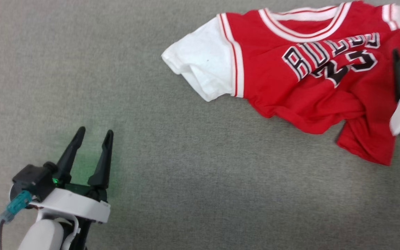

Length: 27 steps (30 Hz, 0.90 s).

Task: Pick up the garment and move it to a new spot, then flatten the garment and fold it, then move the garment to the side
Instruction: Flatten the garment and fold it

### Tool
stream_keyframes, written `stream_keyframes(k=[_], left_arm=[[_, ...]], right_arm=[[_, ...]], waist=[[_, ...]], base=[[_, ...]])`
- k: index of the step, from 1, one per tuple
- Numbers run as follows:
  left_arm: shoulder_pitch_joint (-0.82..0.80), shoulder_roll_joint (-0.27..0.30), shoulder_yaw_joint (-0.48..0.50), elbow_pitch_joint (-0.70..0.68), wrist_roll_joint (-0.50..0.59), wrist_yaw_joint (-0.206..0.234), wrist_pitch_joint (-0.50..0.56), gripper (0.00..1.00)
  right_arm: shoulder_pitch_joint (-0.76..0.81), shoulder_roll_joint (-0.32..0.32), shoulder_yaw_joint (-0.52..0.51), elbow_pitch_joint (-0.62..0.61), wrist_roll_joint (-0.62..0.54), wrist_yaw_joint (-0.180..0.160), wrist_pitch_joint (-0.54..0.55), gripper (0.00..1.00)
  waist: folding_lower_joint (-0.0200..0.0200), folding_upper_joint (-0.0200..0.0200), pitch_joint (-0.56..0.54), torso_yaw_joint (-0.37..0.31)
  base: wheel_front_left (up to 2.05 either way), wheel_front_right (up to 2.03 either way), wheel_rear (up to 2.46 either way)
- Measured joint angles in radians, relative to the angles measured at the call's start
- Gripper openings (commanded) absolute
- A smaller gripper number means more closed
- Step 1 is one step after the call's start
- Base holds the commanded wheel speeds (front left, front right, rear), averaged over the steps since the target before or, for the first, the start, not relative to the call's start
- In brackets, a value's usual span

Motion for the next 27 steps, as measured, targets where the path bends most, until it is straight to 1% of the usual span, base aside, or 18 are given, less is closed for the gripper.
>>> stream_keyframes(k=[3,7,12,14,16,20,24,27], left_arm=[[0.013,0.009,0.013,0.000,0.003,0.000,0.000,1.00],[0.026,0.030,0.020,-0.008,0.009,0.000,0.000,1.00],[0.015,0.097,-0.006,-0.016,0.011,0.000,0.000,1.00],[-0.009,0.138,-0.039,-0.020,0.000,0.000,0.000,1.00],[-0.051,0.192,-0.079,-0.026,-0.005,0.000,0.017,1.00],[-0.167,0.303,-0.169,-0.052,-0.053,0.000,0.078,1.00],[-0.323,0.399,-0.316,-0.078,-0.138,-0.002,0.195,1.00],[-0.467,0.462,-0.422,-0.063,-0.238,-0.002,0.292,1.00]], right_arm=[[0.097,-0.007,0.054,-0.087,0.048,0.000,-0.010,1.00],[0.227,0.002,0.112,-0.189,0.081,0.000,-0.018,1.00],[0.373,0.033,0.168,-0.292,0.094,0.000,-0.038,1.00],[0.429,0.043,0.187,-0.323,0.096,0.000,-0.043,1.00],[0.482,0.059,0.201,-0.348,0.096,0.000,-0.051,1.00],[0.562,0.091,0.226,-0.396,0.078,0.000,-0.067,1.00],[0.618,0.124,0.236,-0.443,0.051,0.000,-0.085,1.00],[0.637,0.146,0.257,-0.479,0.029,0.000,-0.090,1.00]], waist=[[0.0000,0.0000,-0.028,-0.014],[0.0000,0.0000,-0.063,-0.034],[0.0000,0.0000,-0.102,-0.060],[0.0000,0.0000,-0.113,-0.071],[0.0000,0.0000,-0.122,-0.082],[-0.0001,0.0000,-0.130,-0.108],[0.0000,0.0000,-0.125,-0.135],[0.0000,0.0000,-0.112,-0.156]], base=[[0.00,0.00,0.00],[0.00,0.00,0.00],[0.00,0.00,0.00],[0.00,0.00,0.00],[0.00,0.00,0.00],[0.00,0.00,0.00],[0.00,0.00,0.00],[0.00,0.00,0.00]])
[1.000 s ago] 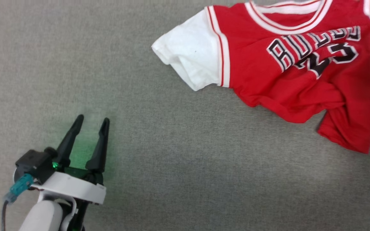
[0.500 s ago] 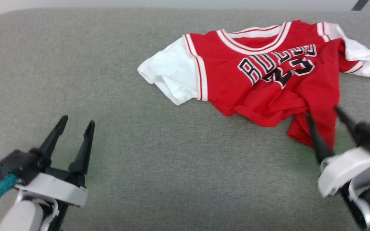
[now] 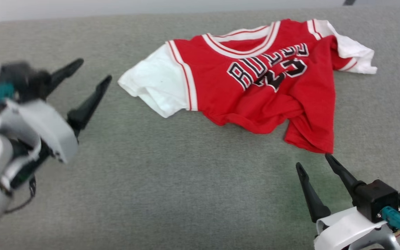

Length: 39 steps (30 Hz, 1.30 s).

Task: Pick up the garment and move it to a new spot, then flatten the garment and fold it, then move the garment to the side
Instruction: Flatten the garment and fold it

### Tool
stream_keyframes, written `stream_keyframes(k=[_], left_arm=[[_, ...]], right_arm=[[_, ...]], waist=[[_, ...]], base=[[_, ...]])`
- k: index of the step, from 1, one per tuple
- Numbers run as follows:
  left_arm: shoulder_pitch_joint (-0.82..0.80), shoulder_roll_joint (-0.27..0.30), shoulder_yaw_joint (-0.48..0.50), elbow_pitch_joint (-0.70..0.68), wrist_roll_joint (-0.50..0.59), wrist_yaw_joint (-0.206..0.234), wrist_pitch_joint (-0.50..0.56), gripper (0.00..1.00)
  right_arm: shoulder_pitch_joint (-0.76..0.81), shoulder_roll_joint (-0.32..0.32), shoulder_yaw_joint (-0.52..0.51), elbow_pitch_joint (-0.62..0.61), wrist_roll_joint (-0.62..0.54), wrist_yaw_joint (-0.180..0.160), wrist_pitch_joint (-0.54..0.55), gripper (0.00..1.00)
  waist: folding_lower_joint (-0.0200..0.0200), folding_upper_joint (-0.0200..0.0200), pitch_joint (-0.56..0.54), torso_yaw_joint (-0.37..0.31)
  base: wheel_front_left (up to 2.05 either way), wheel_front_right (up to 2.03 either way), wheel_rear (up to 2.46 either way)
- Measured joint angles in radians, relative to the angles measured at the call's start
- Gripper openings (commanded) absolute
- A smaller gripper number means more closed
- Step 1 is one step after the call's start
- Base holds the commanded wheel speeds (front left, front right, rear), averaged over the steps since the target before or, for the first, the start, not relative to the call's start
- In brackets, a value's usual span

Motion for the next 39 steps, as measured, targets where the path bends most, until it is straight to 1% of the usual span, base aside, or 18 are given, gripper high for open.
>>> stream_keyframes(k=[3,8,11,14,16,19,22,25,28,29,30,31,32,34,36,39], left_arm=[[-0.130,0.033,-0.099,0.048,-0.137,0.000,0.114,1.00],[-0.297,0.076,-0.235,0.145,-0.344,0.000,0.352,1.00],[-0.364,0.102,-0.287,0.213,-0.441,0.000,0.490,1.00],[-0.417,0.121,-0.306,0.274,-0.527,0.000,0.595,1.00],[-0.446,0.130,-0.307,0.309,-0.575,0.000,0.638,1.00],[-0.479,0.151,-0.317,0.346,-0.592,0.000,0.668,1.00],[-0.485,0.156,-0.320,0.380,-0.632,0.000,0.674,1.00],[-0.492,0.160,-0.333,0.390,-0.644,0.000,0.683,1.00],[-0.494,0.161,-0.329,0.397,-0.695,0.000,0.693,1.00],[-0.495,0.162,-0.330,0.394,-0.704,0.000,0.699,0.56],[-0.496,0.161,-0.331,0.389,-0.715,0.000,0.708,0.36],[-0.496,0.161,-0.333,0.383,-0.724,0.000,0.716,0.08],[-0.496,0.160,-0.335,0.376,-0.736,0.001,0.721,0.00],[-0.495,0.151,-0.344,0.362,-0.750,0.000,0.734,0.00],[-0.496,0.144,-0.356,0.348,-0.737,0.000,0.727,0.00],[-0.501,0.152,-0.370,0.351,-0.716,-0.001,0.714,0.00]], right_arm=[[0.003,0.012,0.025,-0.028,-0.026,0.000,-0.006,1.00],[-0.006,0.039,0.068,-0.052,-0.049,0.000,-0.026,1.00],[-0.007,0.048,0.090,-0.054,-0.057,0.000,-0.036,1.00],[-0.007,0.057,0.105,-0.057,-0.066,0.000,-0.045,1.00],[-0.007,0.060,0.114,-0.063,-0.070,0.000,-0.050,1.00],[-0.010,0.063,0.127,-0.067,-0.076,0.000,-0.055,1.00],[-0.015,0.065,0.132,-0.073,-0.083,0.000,-0.061,1.00],[-0.014,0.066,0.135,-0.075,-0.087,0.000,-0.063,1.00],[-0.014,0.066,0.136,-0.078,-0.089,0.000,-0.062,1.00],[-0.015,0.067,0.135,-0.081,-0.089,0.000,-0.061,1.00],[-0.015,0.067,0.132,-0.082,-0.088,0.000,-0.060,1.00],[-0.016,0.067,0.129,-0.082,-0.088,0.000,-0.057,1.00],[-0.018,0.067,0.126,-0.083,-0.088,0.000,-0.056,1.00],[-0.021,0.067,0.123,-0.085,-0.088,0.000,-0.053,1.00],[-0.023,0.067,0.120,-0.087,-0.086,0.000,-0.052,1.00],[-0.030,0.067,0.118,-0.088,-0.083,0.000,-0.050,1.00]], waist=[[0.0000,0.0000,0.019,-0.026],[-0.0001,0.0000,0.058,-0.077],[0.0000,0.0000,0.086,-0.110],[0.0000,0.0000,0.112,-0.144],[0.0000,0.0000,0.131,-0.166],[0.0000,0.0000,0.159,-0.197],[0.0000,0.0000,0.187,-0.223],[0.0000,0.0000,0.210,-0.243],[0.0000,0.0000,0.224,-0.255],[0.0000,0.0000,0.226,-0.256],[0.0000,0.0000,0.226,-0.255],[0.0000,0.0000,0.225,-0.254],[0.0000,0.0000,0.224,-0.251],[-0.0001,0.0000,0.219,-0.243],[0.0000,0.0000,0.214,-0.234],[0.0000,0.0000,0.207,-0.221]], base=[[0.00,0.00,0.00],[0.00,0.00,0.00],[0.00,0.00,0.00],[0.00,0.00,0.00],[0.00,0.00,0.00],[0.00,0.00,0.00],[0.00,0.00,0.00],[0.00,0.00,0.00],[0.00,0.00,0.00],[0.00,0.00,0.00],[0.00,0.00,0.00],[0.00,0.00,0.00],[0.00,0.00,0.00],[0.00,0.00,0.00],[0.00,0.00,0.00],[0.00,0.00,0.00]])
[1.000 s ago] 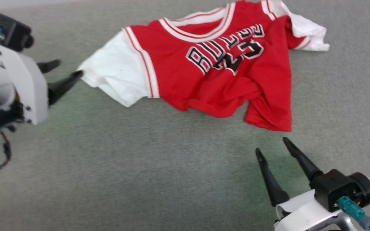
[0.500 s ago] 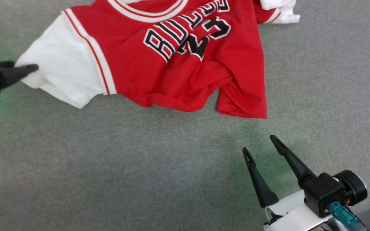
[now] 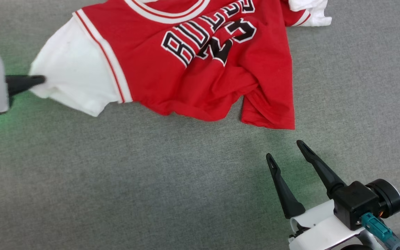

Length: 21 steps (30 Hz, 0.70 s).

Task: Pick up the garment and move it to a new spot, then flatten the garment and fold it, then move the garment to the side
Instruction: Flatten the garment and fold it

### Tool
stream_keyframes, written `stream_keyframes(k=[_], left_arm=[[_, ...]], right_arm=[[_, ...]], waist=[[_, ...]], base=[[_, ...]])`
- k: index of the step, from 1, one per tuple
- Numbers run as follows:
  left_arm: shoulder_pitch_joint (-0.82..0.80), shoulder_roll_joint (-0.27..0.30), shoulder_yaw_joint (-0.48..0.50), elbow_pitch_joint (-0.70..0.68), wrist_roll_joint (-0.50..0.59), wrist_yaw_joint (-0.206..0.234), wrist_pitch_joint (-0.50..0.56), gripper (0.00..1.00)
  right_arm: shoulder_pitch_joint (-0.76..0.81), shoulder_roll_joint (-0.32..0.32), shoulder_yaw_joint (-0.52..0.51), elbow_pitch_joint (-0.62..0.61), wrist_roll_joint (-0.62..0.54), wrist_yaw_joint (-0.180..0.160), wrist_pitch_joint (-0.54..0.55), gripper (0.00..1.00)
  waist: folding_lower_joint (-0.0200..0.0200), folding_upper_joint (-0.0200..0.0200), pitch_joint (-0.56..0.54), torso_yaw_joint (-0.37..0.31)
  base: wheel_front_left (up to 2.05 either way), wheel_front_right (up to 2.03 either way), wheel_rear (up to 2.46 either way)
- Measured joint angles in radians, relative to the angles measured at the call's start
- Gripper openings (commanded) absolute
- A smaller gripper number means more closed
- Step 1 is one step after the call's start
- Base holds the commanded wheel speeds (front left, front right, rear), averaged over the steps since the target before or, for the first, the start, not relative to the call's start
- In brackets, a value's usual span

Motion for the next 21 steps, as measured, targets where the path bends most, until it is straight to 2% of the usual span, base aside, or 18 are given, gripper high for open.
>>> stream_keyframes(k=[8,12,16,17,18,19,21], left_arm=[[-0.030,0.092,-0.042,0.027,0.066,0.000,-0.019,0.00],[-0.033,0.112,-0.064,0.033,0.075,0.000,-0.032,0.00],[-0.030,0.105,-0.081,0.040,0.067,0.000,-0.063,0.00],[-0.030,0.101,-0.084,0.041,0.067,0.000,-0.071,0.25],[-0.028,0.097,-0.086,0.041,0.064,0.000,-0.085,0.54],[-0.026,0.091,-0.086,0.043,0.060,0.000,-0.101,1.00],[-0.021,0.082,-0.089,0.041,0.057,0.000,-0.137,1.00]], right_arm=[[-0.003,0.000,0.002,0.003,0.011,0.000,0.001,1.00],[-0.002,0.000,0.002,0.005,0.018,0.000,-0.003,1.00],[-0.001,0.000,0.001,0.003,0.018,0.000,-0.005,1.00],[0.000,0.000,-0.001,0.002,0.018,0.000,-0.002,1.00],[0.000,0.000,-0.005,0.000,0.018,0.000,-0.001,1.00],[0.000,0.000,-0.010,-0.001,0.018,0.000,0.003,1.00],[-0.001,0.000,-0.019,-0.004,0.017,0.000,0.010,1.00]], waist=[[0.0000,0.0000,-0.014,0.012],[0.0000,0.0000,-0.015,0.008],[0.0000,0.0000,-0.016,0.006],[0.0000,0.0000,-0.018,0.006],[0.0000,0.0000,-0.020,0.006],[0.0000,0.0000,-0.022,0.007],[0.0000,0.0000,-0.028,0.012]], base=[[0.00,0.00,0.00],[0.00,0.00,0.00],[0.00,0.00,0.00],[0.00,0.00,0.00],[0.00,0.00,0.00],[0.00,0.00,0.00],[0.00,0.00,0.00]])
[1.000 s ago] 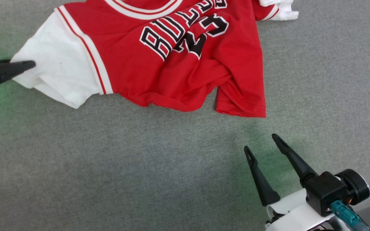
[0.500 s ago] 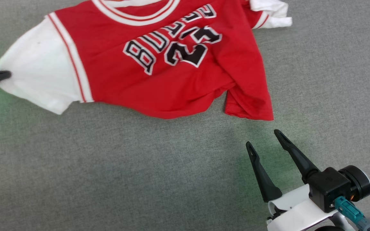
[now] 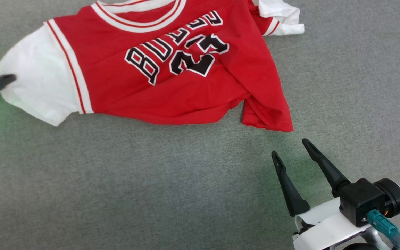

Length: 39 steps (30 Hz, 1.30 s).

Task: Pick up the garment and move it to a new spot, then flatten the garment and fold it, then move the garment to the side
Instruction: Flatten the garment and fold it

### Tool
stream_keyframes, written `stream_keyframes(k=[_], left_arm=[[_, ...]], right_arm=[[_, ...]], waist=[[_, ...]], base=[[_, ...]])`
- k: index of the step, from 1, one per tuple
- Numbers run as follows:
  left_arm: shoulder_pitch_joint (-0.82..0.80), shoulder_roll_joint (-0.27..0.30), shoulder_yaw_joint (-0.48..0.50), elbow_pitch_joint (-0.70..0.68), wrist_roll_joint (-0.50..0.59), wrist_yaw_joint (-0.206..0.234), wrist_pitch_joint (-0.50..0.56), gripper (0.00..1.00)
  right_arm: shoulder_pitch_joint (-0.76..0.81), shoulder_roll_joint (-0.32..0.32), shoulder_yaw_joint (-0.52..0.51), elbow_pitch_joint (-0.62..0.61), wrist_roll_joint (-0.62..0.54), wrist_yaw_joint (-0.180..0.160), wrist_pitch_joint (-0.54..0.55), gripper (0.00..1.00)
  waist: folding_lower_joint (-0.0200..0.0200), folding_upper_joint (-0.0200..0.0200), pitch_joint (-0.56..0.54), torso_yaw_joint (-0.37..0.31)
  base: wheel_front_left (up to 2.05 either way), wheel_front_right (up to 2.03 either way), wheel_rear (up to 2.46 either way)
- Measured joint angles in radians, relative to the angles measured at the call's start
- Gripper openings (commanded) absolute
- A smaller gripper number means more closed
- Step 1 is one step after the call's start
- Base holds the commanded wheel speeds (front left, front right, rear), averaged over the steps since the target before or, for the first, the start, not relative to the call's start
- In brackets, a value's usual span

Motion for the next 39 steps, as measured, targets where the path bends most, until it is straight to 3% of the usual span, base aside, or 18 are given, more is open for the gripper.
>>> stream_keyframes(k=[5,11,19,23,27,31,34,39], left_arm=[[0.037,-0.006,-0.001,-0.037,-0.004,0.000,-0.163,1.00],[0.151,-0.012,-0.002,-0.112,0.009,0.000,-0.462,1.00],[0.325,-0.104,0.000,-0.137,0.068,0.009,-0.836,1.00],[0.400,-0.174,0.054,-0.158,0.167,0.063,-0.865,1.00],[0.512,-0.246,0.212,-0.216,0.313,0.115,-0.869,1.00],[0.646,-0.312,0.356,-0.277,0.445,0.141,-0.869,1.00],[0.721,-0.357,0.455,-0.324,0.518,0.140,-0.869,1.00],[0.809,-0.406,0.540,-0.350,0.596,0.100,-0.869,1.00]], right_arm=[[-0.018,-0.006,-0.005,-0.004,-0.010,0.000,0.040,1.00],[-0.074,-0.066,-0.031,-0.004,0.006,0.000,0.126,1.00],[-0.215,-0.202,-0.069,0.035,0.079,0.000,0.298,1.00],[-0.286,-0.278,-0.102,0.066,0.129,0.000,0.386,1.00],[-0.376,-0.353,-0.145,0.119,0.180,0.000,0.464,1.00],[-0.479,-0.415,-0.175,0.204,0.212,0.000,0.518,1.00],[-0.554,-0.453,-0.179,0.284,0.223,0.000,0.557,1.00],[-0.670,-0.517,-0.139,0.402,0.203,0.000,0.610,1.00]], waist=[[0.0000,0.0000,-0.023,0.021],[0.0001,0.0000,-0.054,0.068],[0.0000,0.0000,-0.089,0.165],[0.0000,0.0000,-0.101,0.222],[0.0000,0.0000,-0.107,0.280],[0.0000,0.0000,-0.107,0.331],[0.0000,0.0000,-0.101,0.363],[0.0000,0.0000,-0.071,0.399]], base=[[0.00,0.00,0.00],[0.00,0.00,0.00],[0.00,0.00,0.00],[0.00,0.00,0.00],[0.00,0.00,0.00],[0.00,0.00,0.00],[0.00,0.00,0.00],[0.00,0.00,0.00]])
